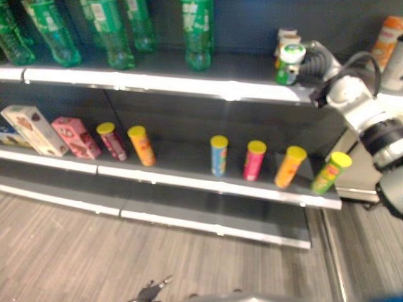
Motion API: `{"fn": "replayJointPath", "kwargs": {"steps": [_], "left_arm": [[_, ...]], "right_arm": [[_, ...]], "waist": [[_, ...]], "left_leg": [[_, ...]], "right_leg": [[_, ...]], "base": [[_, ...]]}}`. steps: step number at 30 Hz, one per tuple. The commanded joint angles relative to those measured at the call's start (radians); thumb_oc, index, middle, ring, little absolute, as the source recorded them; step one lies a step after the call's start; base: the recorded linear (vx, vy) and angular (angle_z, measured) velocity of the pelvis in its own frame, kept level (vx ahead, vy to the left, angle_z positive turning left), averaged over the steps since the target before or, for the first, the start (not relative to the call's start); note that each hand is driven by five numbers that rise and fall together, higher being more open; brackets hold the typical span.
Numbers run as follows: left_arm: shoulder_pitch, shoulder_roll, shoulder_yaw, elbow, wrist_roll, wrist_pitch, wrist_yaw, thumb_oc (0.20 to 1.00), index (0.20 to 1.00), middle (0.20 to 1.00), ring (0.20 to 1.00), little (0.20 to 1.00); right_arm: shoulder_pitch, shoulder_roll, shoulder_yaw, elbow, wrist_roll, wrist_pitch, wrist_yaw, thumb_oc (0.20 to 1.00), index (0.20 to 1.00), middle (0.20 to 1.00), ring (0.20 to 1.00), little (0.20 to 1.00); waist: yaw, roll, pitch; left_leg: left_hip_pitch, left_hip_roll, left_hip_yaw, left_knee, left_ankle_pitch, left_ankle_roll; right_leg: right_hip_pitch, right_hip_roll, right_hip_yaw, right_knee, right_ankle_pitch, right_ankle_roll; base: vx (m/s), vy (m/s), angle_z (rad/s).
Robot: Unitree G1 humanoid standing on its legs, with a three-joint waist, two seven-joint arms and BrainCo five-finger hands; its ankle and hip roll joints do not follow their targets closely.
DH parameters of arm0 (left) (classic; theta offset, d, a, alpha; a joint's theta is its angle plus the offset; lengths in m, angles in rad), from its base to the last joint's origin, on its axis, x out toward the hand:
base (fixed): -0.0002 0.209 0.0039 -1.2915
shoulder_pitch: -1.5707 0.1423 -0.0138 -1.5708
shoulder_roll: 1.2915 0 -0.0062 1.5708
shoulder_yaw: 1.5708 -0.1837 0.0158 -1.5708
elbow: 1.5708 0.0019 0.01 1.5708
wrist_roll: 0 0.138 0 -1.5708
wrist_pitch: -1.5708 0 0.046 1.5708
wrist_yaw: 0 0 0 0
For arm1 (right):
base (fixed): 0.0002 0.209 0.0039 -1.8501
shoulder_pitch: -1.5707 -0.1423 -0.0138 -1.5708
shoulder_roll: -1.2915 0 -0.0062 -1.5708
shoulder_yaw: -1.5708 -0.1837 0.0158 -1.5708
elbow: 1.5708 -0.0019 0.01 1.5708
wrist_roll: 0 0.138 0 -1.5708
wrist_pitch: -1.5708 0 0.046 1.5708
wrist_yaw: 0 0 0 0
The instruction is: Put the goods on the table back onto the shelves and tidy them up.
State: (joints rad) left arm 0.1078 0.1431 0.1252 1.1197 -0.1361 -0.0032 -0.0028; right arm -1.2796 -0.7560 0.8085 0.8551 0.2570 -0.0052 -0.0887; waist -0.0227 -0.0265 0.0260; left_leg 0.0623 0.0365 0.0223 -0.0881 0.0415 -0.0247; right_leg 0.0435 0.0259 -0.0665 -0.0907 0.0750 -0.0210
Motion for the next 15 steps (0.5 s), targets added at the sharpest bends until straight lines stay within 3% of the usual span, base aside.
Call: {"fn": "replayJointPath", "kwargs": {"steps": [1, 10, 12, 13, 15], "left_arm": [[-0.035, 0.017, -0.053, 0.035, 0.024, -0.03, 0.004, 1.0, 1.0, 1.0, 1.0, 1.0], [-0.043, 0.018, -0.059, 0.051, 0.03, -0.029, 0.006, 1.0, 1.0, 1.0, 1.0, 1.0], [-0.044, 0.02, -0.058, 0.049, 0.03, -0.028, 0.008, 1.0, 1.0, 1.0, 1.0, 1.0], [-0.048, 0.021, -0.057, 0.048, 0.03, -0.028, 0.01, 1.0, 1.0, 1.0, 1.0, 1.0], [-0.048, 0.021, -0.057, 0.048, 0.029, -0.028, 0.01, 1.0, 1.0, 1.0, 1.0, 1.0]], "right_arm": [[-0.057, -0.002, 0.019, 0.091, 0.023, -0.006, 0.001, 0.2, 0.2, 0.2, 0.2, 0.2], [-0.062, 0.001, 0.03, 0.091, 0.009, -0.003, 0.002, 0.2, 0.2, 0.2, 0.2, 0.2], [-0.068, 0.003, 0.029, 0.1, 0.004, -0.003, -0.001, 0.435, 0.435, 0.435, 0.435, 0.435], [-0.073, 0.005, 0.031, 0.101, 0.0, -0.001, -0.004, 1.0, 1.0, 1.0, 1.0, 1.0], [-0.074, 0.005, 0.029, 0.101, 0.0, -0.002, -0.005, 1.0, 1.0, 1.0, 1.0, 1.0]], "waist": [[-0.001, -0.015, -0.021], [-0.012, -0.013, -0.014], [-0.014, -0.012, -0.012], [-0.015, -0.01, -0.01], [-0.016, -0.009, -0.009]], "left_leg": [[0.018, 0.028, 0.038, 0.001, -0.092, -0.004], [0.025, 0.028, 0.043, 0.001, -0.096, -0.004], [0.025, 0.028, 0.043, 0.001, -0.096, -0.005], [0.026, 0.028, 0.044, 0.001, -0.096, -0.005], [0.026, 0.028, 0.044, 0.001, -0.096, -0.005]], "right_leg": [[-0.02, -0.076, 0.026, 0.003, 0.014, 0.064], [-0.022, -0.079, 0.025, 0.003, 0.017, 0.063], [-0.023, -0.079, 0.025, 0.003, 0.018, 0.063], [-0.024, -0.08, 0.025, 0.003, 0.017, 0.063], [-0.024, -0.08, 0.025, 0.003, 0.017, 0.063]], "base": [[0.0, 0.0, 0.0], [0.0, 0.0, 0.0], [0.0, 0.0, 0.0], [0.0, 0.0, 0.0], [0.0, 0.0, 0.0]]}}
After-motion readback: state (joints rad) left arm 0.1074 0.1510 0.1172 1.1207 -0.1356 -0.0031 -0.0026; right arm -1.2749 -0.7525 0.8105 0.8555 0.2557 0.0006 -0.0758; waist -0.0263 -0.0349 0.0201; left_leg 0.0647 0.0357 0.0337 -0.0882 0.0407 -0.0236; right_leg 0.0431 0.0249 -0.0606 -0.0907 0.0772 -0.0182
